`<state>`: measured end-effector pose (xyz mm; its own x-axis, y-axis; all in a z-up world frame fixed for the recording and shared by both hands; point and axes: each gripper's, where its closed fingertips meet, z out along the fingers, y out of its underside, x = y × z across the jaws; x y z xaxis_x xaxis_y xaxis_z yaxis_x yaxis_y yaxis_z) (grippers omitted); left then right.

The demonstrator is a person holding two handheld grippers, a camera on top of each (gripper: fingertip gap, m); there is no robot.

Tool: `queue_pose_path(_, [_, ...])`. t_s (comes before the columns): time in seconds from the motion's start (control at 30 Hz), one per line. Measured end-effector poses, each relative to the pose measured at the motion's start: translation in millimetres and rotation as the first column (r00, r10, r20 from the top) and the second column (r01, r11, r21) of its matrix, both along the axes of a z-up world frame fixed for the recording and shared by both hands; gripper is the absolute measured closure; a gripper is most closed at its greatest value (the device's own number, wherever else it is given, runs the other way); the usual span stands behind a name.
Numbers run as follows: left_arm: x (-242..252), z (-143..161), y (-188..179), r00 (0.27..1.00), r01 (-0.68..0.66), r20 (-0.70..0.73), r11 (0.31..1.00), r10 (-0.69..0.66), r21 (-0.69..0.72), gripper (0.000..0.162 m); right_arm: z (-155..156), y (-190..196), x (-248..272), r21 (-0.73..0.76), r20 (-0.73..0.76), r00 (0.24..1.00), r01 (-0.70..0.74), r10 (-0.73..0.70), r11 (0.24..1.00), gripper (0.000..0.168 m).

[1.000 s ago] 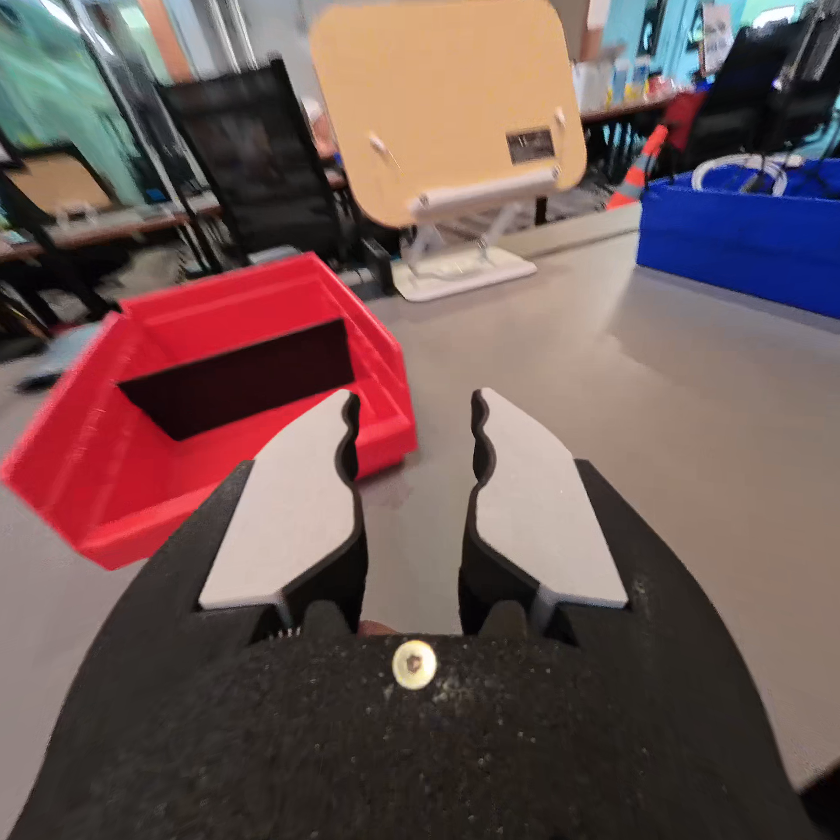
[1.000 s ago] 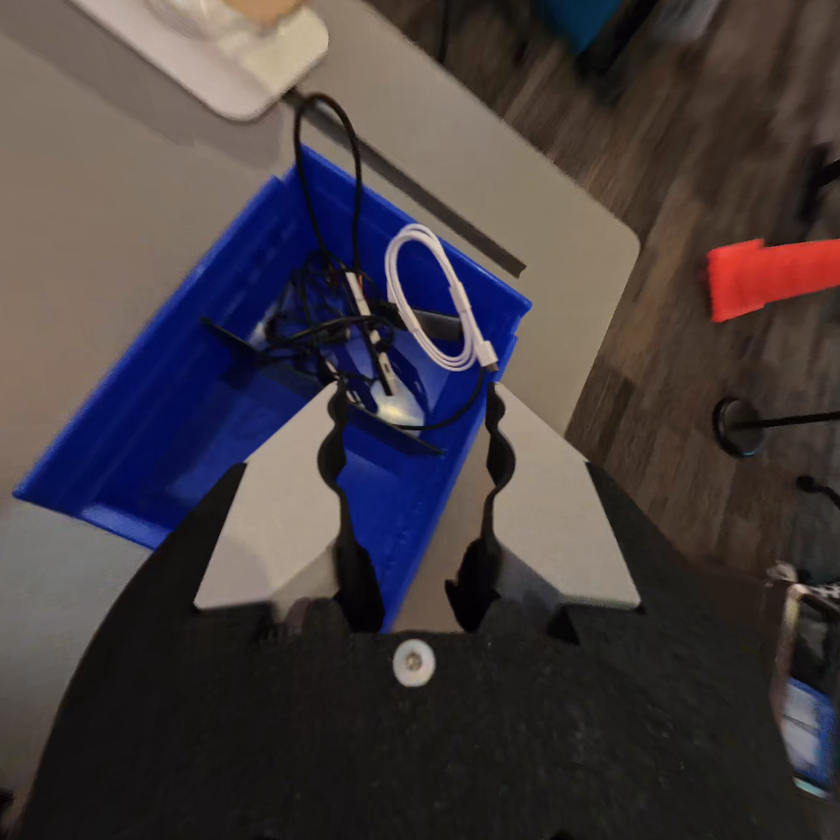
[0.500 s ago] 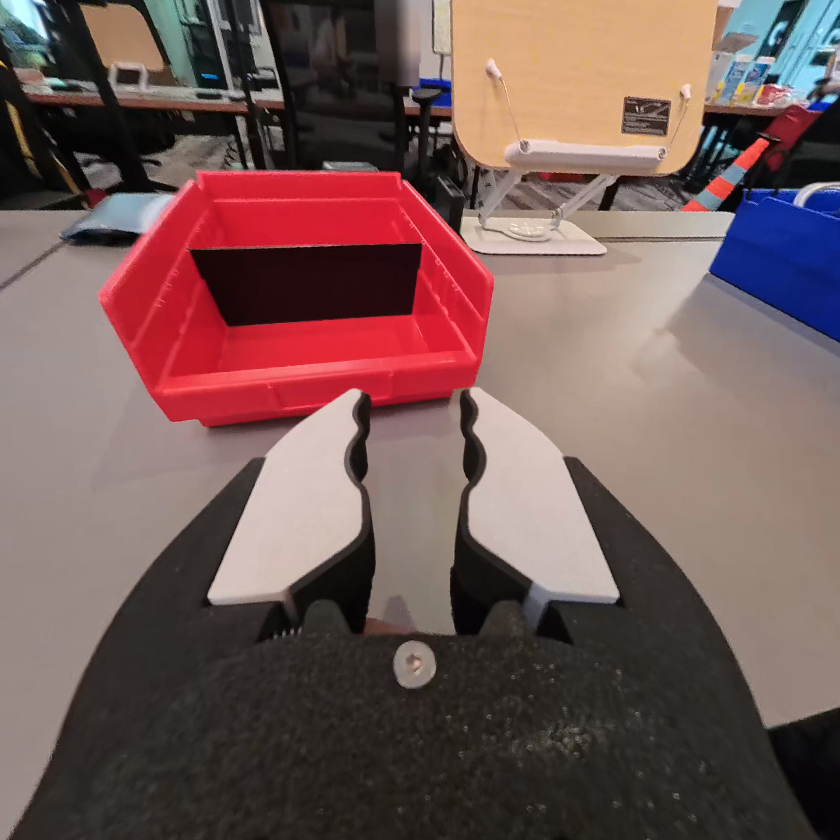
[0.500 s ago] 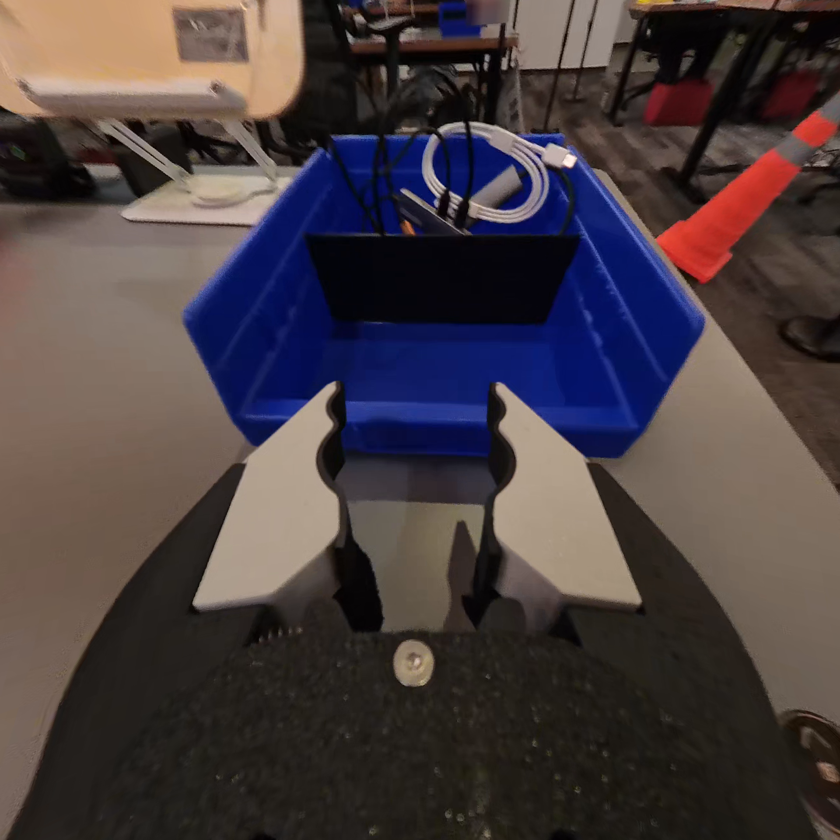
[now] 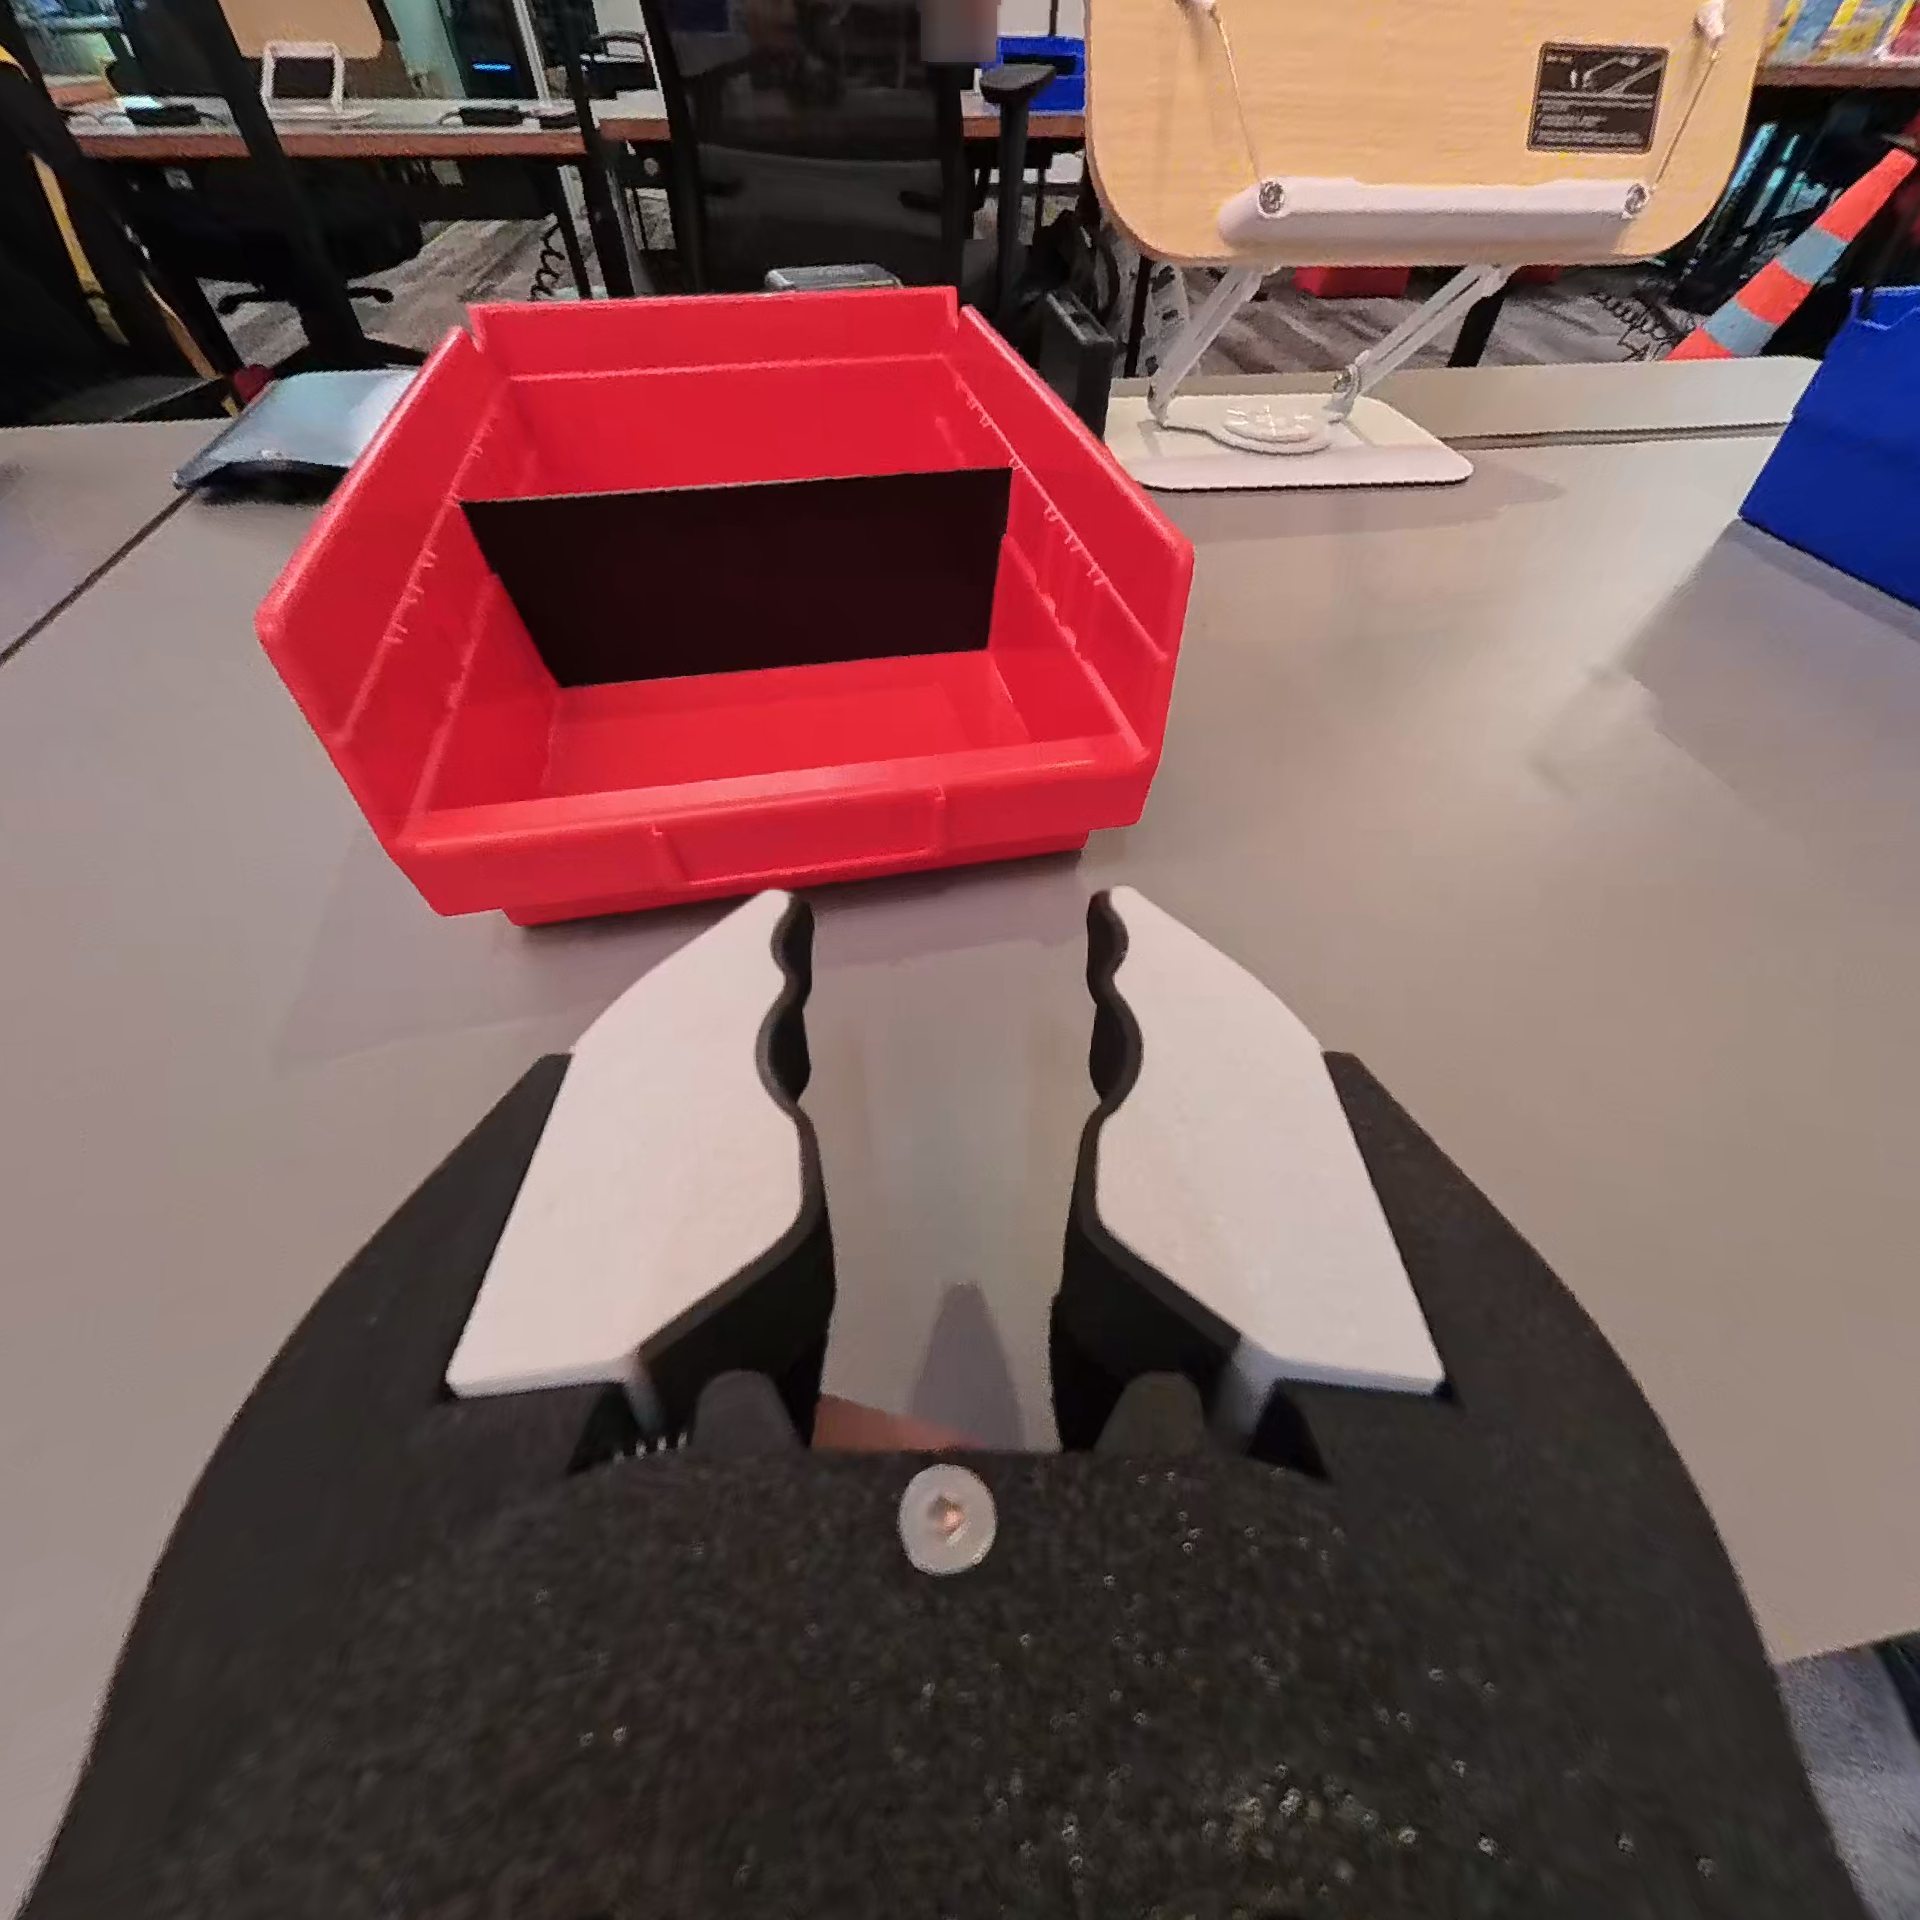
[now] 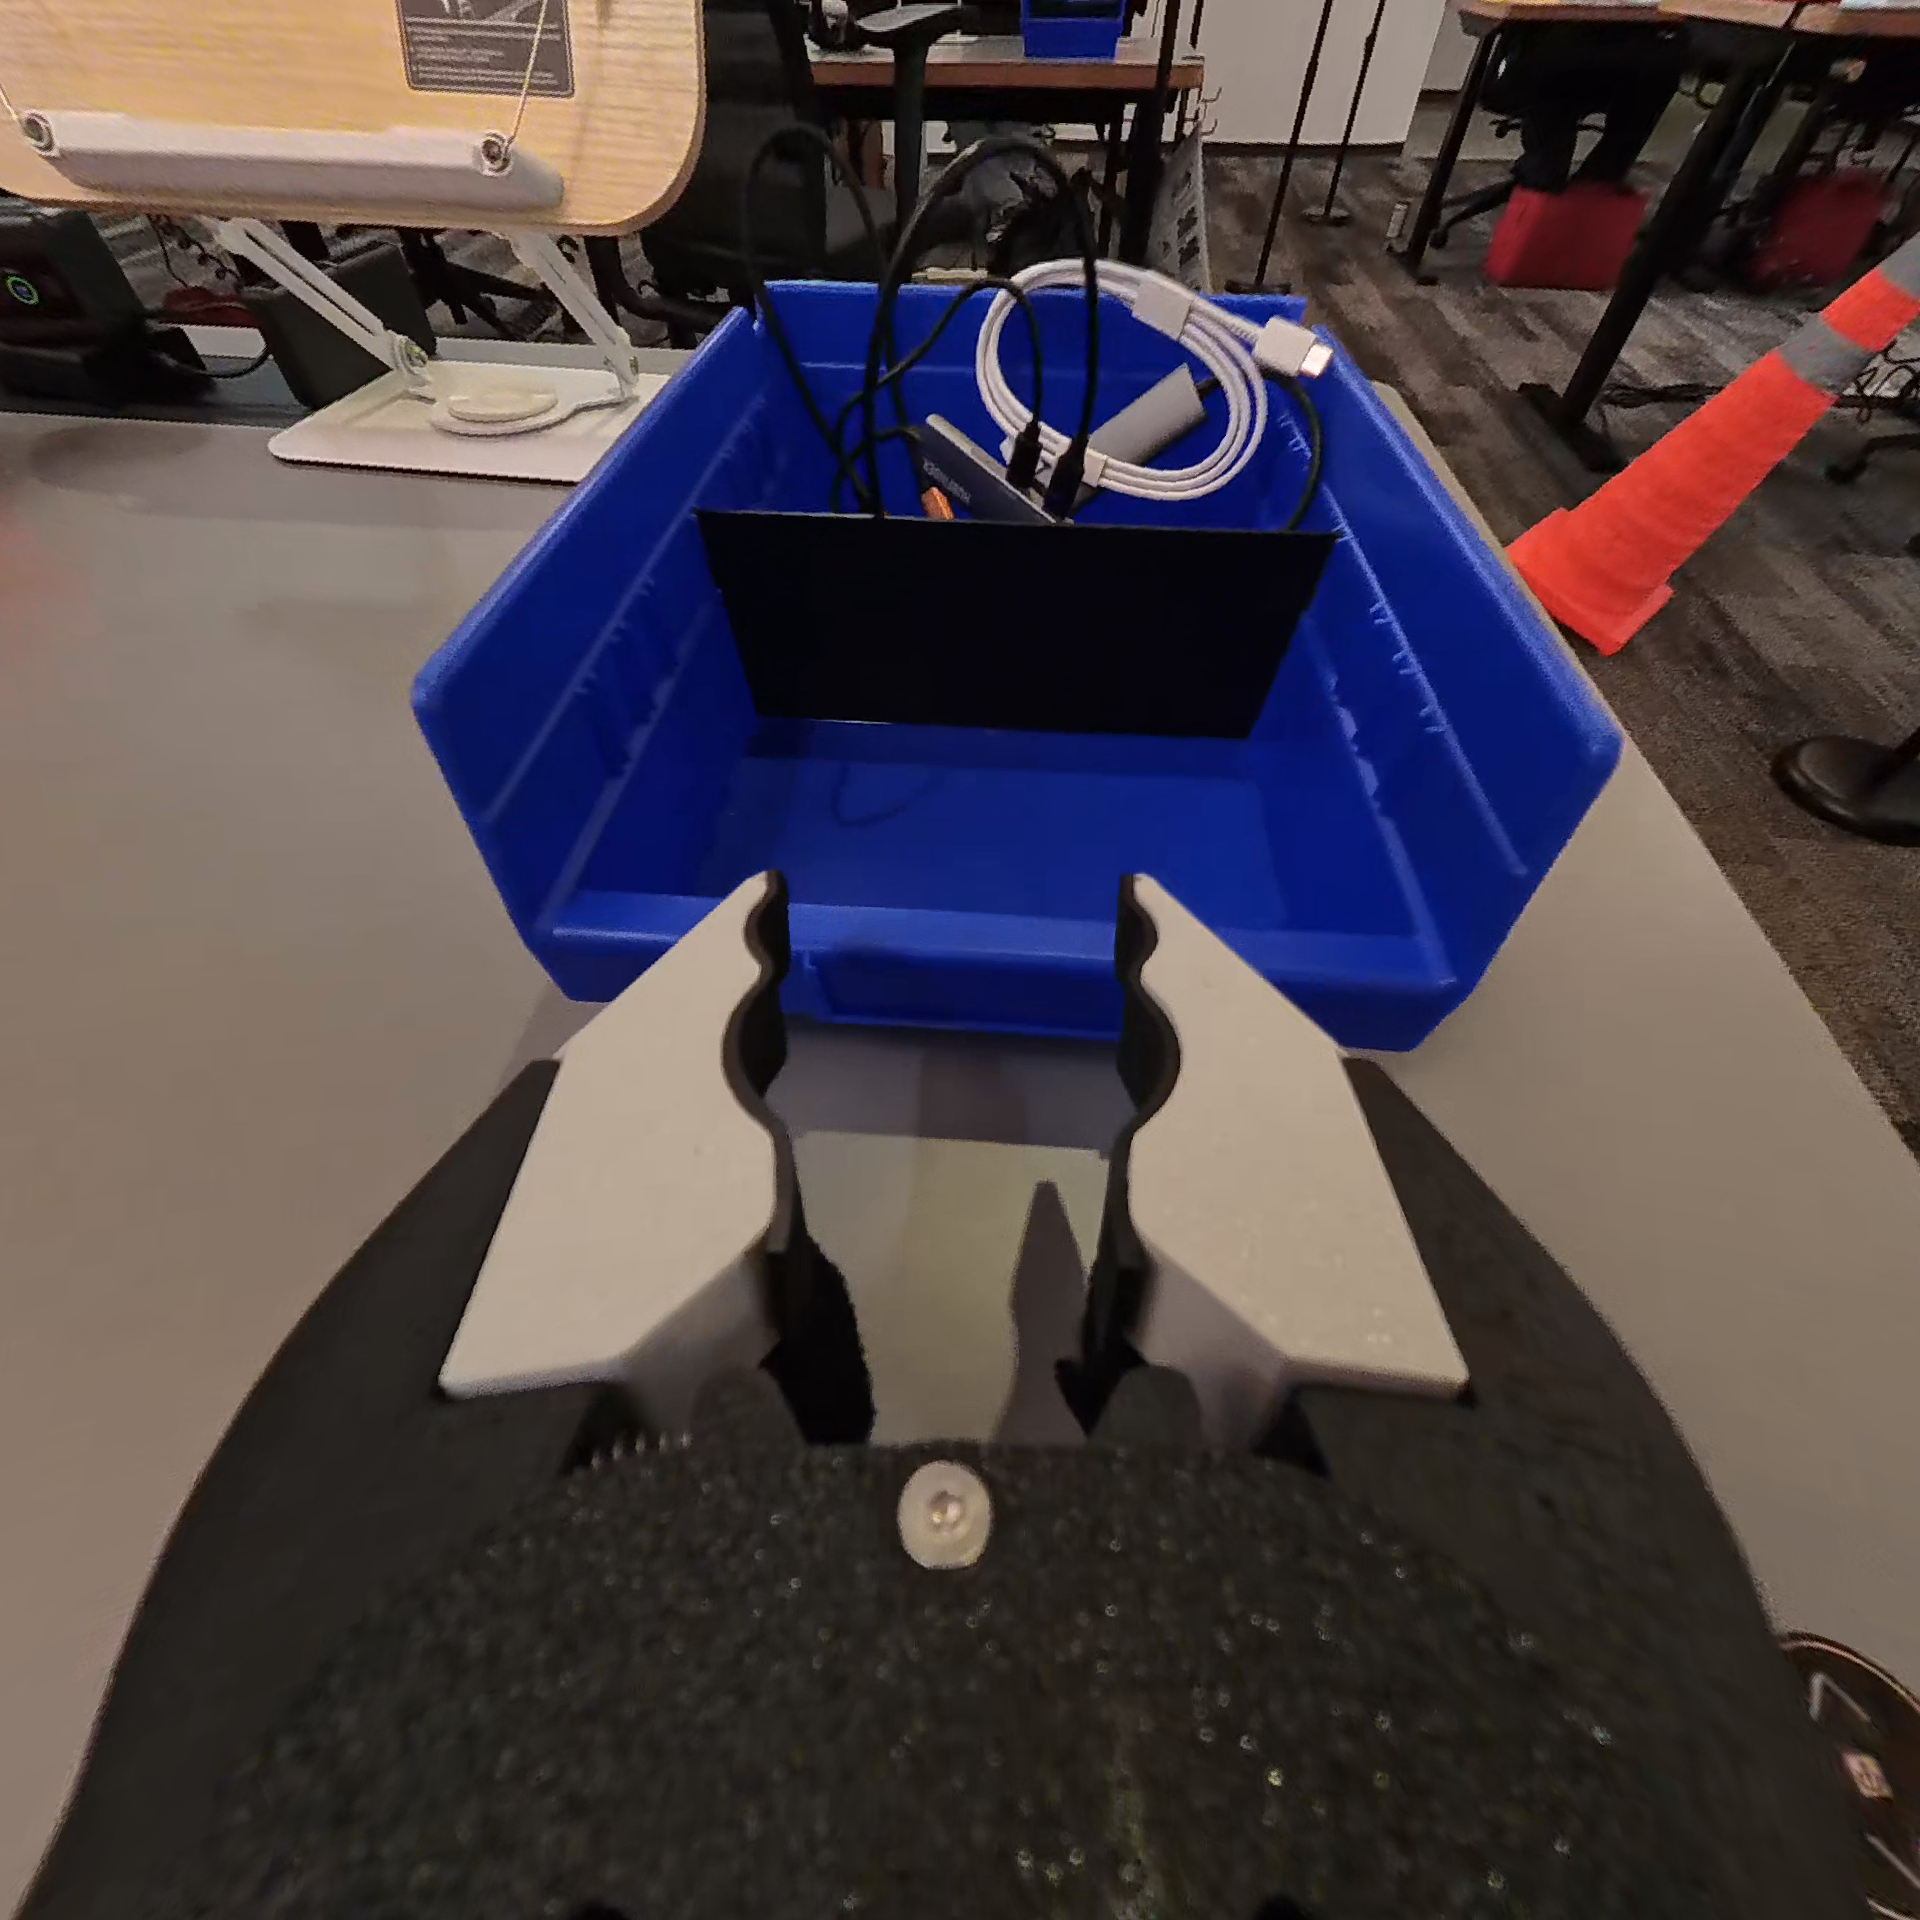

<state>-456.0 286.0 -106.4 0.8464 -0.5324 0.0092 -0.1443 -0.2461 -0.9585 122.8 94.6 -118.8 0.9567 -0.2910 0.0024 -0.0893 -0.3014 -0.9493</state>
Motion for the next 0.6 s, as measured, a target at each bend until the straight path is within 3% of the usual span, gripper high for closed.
queue_pose_path(0.33, [0,-5,-2,0.999,-0.013,-0.040,1.000,0.013,-0.013,0.112,-5,-2,0,0.001,-0.050,0.999,-0.007,0.007,1.000,0.106])
queue_pose_path(0.6, [-6,-5,-6,0.999,-0.012,-0.036,1.000,0.012,-0.020,0.112,6,5,1,0.031,0.024,0.999,0.026,-0.027,0.999,0.101])
